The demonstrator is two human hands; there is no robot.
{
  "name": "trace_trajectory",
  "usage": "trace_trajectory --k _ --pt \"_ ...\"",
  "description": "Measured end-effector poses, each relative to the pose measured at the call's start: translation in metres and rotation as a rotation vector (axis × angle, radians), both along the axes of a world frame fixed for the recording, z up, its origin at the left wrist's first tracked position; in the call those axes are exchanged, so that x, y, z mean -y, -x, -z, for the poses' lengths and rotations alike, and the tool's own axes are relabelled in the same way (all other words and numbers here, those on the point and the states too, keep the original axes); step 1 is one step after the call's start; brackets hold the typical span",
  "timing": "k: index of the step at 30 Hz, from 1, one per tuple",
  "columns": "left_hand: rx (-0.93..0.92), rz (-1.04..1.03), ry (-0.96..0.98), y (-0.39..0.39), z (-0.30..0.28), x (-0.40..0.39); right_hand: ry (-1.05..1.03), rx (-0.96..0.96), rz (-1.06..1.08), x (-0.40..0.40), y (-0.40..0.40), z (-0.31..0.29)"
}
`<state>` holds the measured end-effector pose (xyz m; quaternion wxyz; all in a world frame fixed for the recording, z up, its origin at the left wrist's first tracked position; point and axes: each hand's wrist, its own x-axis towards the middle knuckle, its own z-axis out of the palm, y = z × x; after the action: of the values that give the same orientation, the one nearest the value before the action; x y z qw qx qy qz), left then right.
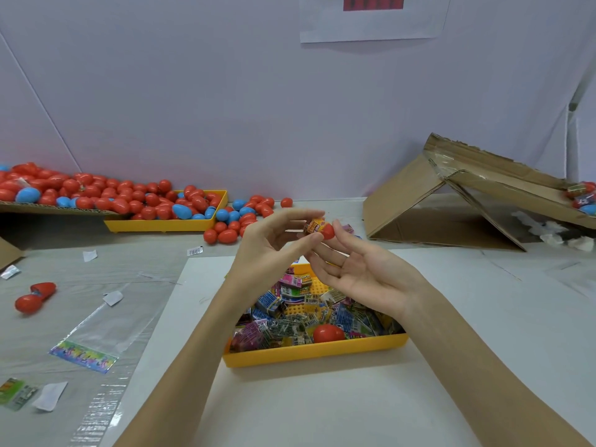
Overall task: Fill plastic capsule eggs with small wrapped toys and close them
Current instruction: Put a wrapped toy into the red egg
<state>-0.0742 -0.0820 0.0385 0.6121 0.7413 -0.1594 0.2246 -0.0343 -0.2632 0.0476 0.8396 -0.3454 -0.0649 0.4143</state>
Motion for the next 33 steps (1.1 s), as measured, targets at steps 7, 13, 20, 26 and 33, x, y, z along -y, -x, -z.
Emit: trace_trajectory --k 7,13,20,26,33 --pt "0.107 -0.083 -0.070 0.001 -0.001 -0.002 -0.053 0.001 -0.023 -0.005 0.004 0.001" --pt "0.171 -0.121 -0.128 0.001 -0.002 -0.002 -0.069 0.028 -0.057 -0.006 0.004 0.004" --pt "0.224 -0.159 -0.171 -0.001 0.000 0.004 -0.141 -0.123 -0.041 -0.011 0.007 0.008" --pt "0.244 -0.177 -0.217 -0.001 0.002 0.005 -0.171 -0.154 -0.033 -0.009 0.004 0.008" --pt "0.151 -0.244 -0.195 -0.003 0.002 -0.001 0.409 0.710 0.523 -0.001 -0.001 -0.003"
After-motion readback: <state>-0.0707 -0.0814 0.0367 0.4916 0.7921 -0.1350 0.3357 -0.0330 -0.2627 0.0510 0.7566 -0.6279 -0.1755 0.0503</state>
